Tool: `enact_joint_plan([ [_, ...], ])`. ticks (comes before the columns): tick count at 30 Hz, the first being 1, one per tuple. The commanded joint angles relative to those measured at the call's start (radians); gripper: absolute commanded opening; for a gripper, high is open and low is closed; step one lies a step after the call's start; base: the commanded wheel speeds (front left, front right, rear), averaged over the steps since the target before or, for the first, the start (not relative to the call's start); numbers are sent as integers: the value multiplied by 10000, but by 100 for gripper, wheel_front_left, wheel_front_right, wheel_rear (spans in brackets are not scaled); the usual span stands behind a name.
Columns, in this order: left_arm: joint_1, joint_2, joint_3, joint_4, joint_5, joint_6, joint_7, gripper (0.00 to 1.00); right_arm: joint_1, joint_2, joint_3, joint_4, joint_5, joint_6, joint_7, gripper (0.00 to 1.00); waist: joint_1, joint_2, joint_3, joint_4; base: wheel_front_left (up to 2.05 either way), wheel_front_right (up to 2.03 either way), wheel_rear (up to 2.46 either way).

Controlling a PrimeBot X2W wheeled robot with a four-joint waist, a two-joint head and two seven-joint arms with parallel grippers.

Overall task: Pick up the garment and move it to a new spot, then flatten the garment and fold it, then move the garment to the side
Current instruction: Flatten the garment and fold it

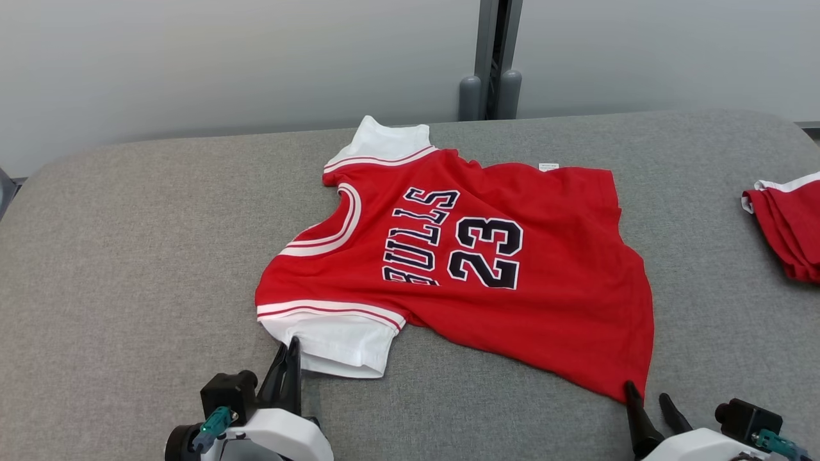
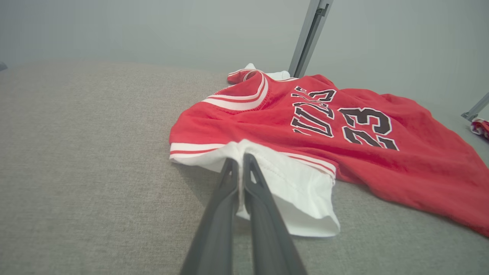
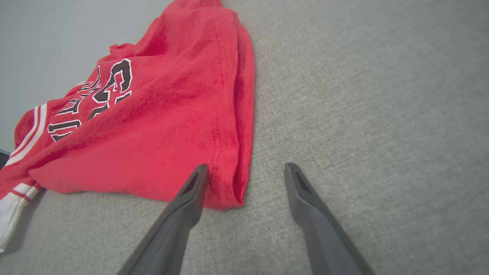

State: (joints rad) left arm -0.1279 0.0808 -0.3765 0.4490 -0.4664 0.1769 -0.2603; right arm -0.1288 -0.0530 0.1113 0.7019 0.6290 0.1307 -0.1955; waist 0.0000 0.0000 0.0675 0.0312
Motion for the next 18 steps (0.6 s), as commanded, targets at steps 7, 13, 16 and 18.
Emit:
enact_joint_plan([
  [7, 109, -17, 95, 2, 201, -89, -59, 0, -227, 94, 818, 548, 899, 1, 351, 31, 0, 0, 26, 81, 0, 0, 0],
  [13, 87, -53, 206, -19, 213, -142, -59, 0, -517, 22, 1155, 279, 1324, -1, 150, 0, 0, 0, -13, 82, 0, 0, 0],
  [16, 28, -27, 255, -163, 220, -266, -59, 0, -779, -90, 965, -90, 1347, -1, -37, 0, 0, 0, -76, 33, 0, 0, 0],
  [18, -82, -8, 294, -331, 125, -388, -59, 0, -936, -240, 902, -433, 1281, -1, -18, 0, 0, 0, -116, -8, 0, 0, 0],
])
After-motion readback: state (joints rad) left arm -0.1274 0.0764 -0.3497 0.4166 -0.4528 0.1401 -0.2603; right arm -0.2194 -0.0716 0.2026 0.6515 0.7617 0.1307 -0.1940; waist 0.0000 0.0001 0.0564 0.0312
